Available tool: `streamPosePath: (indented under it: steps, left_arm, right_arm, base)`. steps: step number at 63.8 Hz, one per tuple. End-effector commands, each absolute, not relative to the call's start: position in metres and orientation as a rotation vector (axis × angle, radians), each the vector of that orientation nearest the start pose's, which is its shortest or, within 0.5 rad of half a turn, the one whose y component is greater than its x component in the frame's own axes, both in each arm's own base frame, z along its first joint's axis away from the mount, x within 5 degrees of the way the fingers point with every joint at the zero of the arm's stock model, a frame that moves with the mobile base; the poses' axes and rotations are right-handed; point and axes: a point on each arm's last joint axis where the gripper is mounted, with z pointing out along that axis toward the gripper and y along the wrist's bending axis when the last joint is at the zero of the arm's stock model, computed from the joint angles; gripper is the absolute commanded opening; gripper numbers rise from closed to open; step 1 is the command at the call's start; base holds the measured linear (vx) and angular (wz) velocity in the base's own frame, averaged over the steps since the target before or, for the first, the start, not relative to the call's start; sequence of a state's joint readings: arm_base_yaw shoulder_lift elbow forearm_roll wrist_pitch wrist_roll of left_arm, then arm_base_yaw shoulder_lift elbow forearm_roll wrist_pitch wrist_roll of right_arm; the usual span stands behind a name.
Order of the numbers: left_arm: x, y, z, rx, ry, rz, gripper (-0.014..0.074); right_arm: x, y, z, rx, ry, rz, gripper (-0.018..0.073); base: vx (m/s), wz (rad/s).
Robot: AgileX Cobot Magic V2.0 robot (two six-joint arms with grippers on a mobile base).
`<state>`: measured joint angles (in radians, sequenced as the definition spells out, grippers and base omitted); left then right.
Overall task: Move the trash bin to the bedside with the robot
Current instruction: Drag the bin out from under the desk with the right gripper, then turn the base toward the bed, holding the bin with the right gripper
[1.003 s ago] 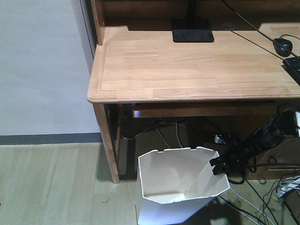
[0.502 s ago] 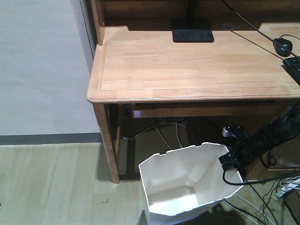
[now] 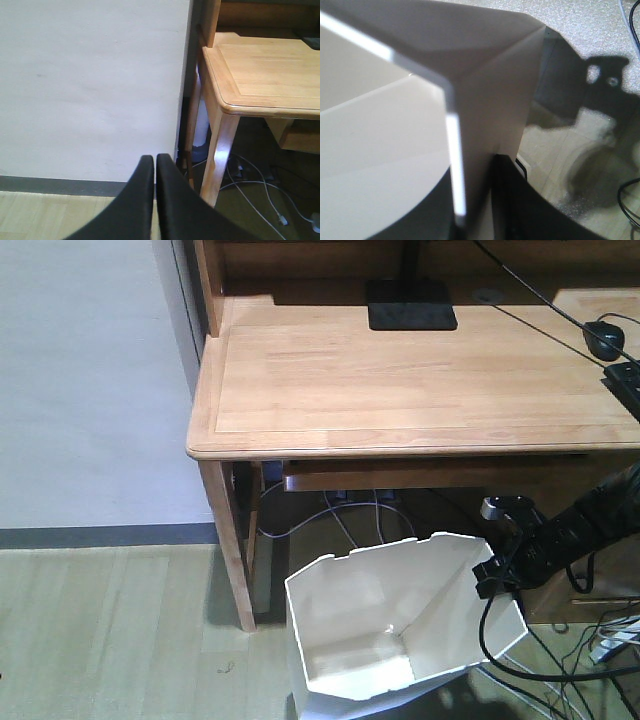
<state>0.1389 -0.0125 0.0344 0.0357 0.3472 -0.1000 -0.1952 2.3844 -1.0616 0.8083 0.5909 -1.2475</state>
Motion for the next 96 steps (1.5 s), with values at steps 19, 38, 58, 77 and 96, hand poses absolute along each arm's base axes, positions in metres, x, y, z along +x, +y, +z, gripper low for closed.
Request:
streamPosePath:
  steps: [19,38,58,77,96]
  left_arm:
    - [0.0535,0.0082,0.1764,-0.191,1.766,0.054,-0.0006]
    - [0.0535,0.0082,0.1764,-0.191,1.766,0.054,-0.0006]
    - [0.0535,0.0082,0.1764,-0.191,1.766,0.054,-0.0006]
    - [0.0535,0.0082,0.1764,-0.191,1.766,0.054,-0.0006]
    - [0.0535,0.0082,0.1764,-0.191,1.766,0.054,-0.0006]
  right_arm:
    - [0.3317,-0.0140,0.0110,-0.431,2.900,0.934,-0.0003]
    - [0.3317,-0.0140,0.0110,-0.431,2.900,0.934,-0.0003]
    - [0.3317,-0.0140,0.0110,-0.434,2.899,0.934,-0.0003]
    - [0.3317,-0.0140,0.0110,-0.436,2.899,0.934,-0.0003]
    - [0.3318,-0.0141,0.0109,-0.435,2.899,0.932,-0.0003]
  base:
    - [0.00,0.00]
    - [0.00,0.00]
    - [-0.01,0.03]
    - [-0.04,0.21]
    - [-0.06,0.55]
